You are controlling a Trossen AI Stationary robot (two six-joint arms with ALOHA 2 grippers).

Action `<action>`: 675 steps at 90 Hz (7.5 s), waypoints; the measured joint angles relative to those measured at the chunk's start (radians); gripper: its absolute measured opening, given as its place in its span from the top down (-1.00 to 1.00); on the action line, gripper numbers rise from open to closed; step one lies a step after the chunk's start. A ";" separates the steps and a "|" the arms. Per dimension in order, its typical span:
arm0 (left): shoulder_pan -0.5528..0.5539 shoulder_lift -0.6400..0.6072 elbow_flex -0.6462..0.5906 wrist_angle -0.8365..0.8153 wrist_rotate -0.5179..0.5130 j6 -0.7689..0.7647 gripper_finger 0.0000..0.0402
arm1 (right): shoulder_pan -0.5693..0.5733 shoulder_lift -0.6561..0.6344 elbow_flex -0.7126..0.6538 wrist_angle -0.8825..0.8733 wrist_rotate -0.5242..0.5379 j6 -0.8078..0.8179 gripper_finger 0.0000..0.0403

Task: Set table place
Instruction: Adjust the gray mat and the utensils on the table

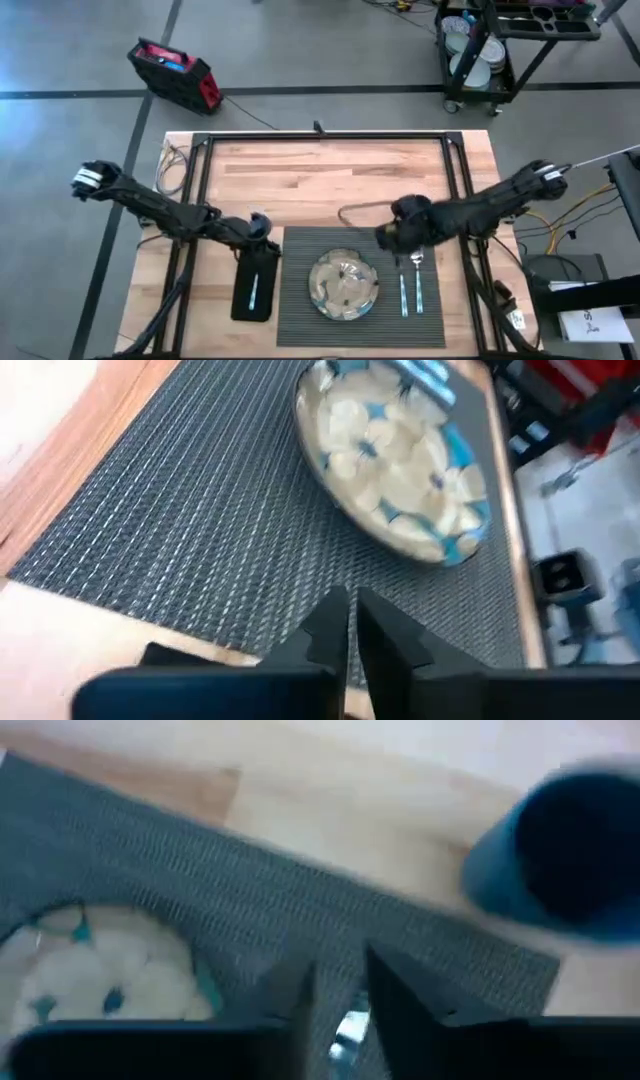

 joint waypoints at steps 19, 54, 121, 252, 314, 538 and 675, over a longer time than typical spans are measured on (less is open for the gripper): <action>0.010 0.127 0.056 0.004 0.002 0.084 1.00 | 0.188 0.095 -0.012 0.001 -0.012 0.281 0.97; 0.081 0.407 0.229 -0.056 -0.003 0.238 1.00 | 0.375 0.252 0.008 0.022 -0.180 0.498 1.00; 0.105 0.471 0.237 -0.136 0.018 0.281 1.00 | 0.518 0.398 0.028 0.136 -0.352 0.639 1.00; 0.106 0.312 0.137 -0.298 -0.019 0.249 1.00 | 0.515 0.425 0.029 0.232 -0.337 0.634 1.00; -0.039 0.127 0.204 -0.436 -0.080 0.026 1.00 | 0.466 0.418 0.157 0.081 -0.050 0.615 1.00; -0.422 0.001 0.194 -0.519 -0.464 -0.393 0.86 | -0.199 0.184 0.251 -0.364 0.141 -0.268 0.04; -0.356 0.007 0.195 -0.196 -0.308 0.004 0.89 | -0.373 -0.065 -0.187 0.208 -0.019 -0.350 0.89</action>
